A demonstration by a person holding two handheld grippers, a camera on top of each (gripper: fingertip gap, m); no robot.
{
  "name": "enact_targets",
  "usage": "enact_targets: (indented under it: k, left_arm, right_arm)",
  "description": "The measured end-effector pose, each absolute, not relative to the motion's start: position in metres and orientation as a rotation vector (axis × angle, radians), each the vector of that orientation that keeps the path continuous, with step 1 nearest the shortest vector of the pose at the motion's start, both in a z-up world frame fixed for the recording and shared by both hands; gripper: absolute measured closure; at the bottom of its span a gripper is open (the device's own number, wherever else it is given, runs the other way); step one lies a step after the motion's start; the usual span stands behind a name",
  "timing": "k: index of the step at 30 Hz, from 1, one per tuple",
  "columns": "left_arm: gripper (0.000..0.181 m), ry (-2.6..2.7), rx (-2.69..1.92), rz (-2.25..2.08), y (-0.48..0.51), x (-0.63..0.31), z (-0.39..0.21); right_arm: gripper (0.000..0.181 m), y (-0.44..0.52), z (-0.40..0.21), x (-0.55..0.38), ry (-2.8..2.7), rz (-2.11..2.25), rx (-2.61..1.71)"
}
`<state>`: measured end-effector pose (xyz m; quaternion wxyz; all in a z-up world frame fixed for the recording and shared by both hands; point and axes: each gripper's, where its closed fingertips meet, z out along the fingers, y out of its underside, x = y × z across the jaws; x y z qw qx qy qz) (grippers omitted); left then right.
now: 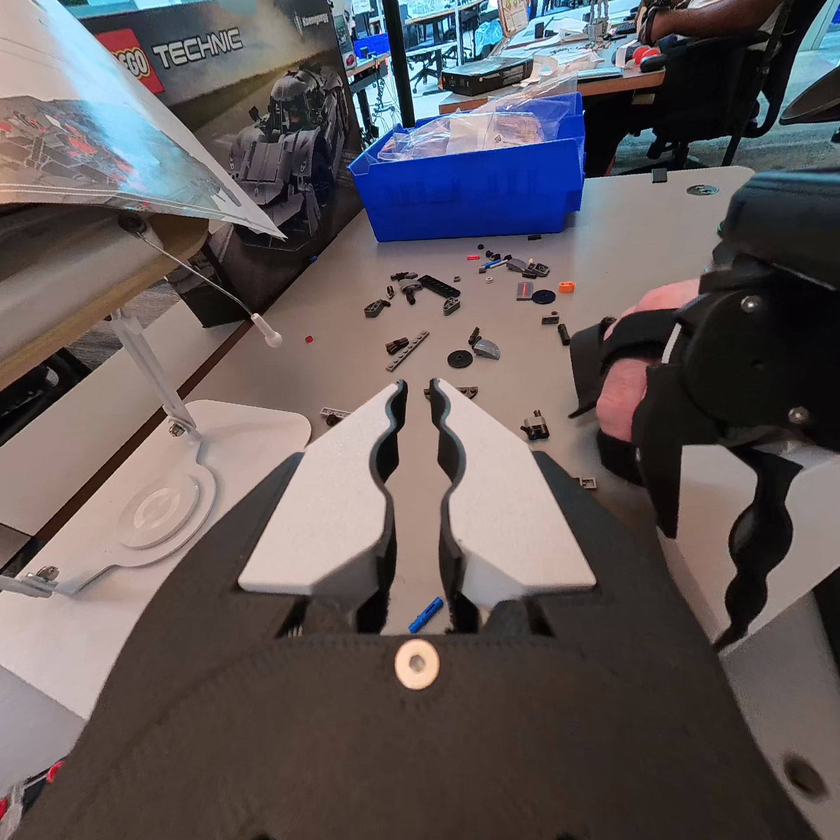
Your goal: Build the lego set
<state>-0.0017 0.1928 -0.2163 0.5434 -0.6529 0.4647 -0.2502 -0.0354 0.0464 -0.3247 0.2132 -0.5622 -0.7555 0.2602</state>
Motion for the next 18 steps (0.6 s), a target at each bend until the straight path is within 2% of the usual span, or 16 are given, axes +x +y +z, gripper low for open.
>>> enact_targets:
  k: [13, 18]
  left_arm:
    - [0.174, 1.082, -1.554, -0.603, 0.196, -0.005, -0.215]
    - [0.174, 1.066, -1.543, -0.597, 0.197, -0.009, -0.208]
  right_arm:
    - [0.181, 0.061, -0.316, -0.029, -2.026, 0.748, -1.585]
    - [0.172, 0.063, -0.310, -0.033, -1.989, 0.785, -1.582]
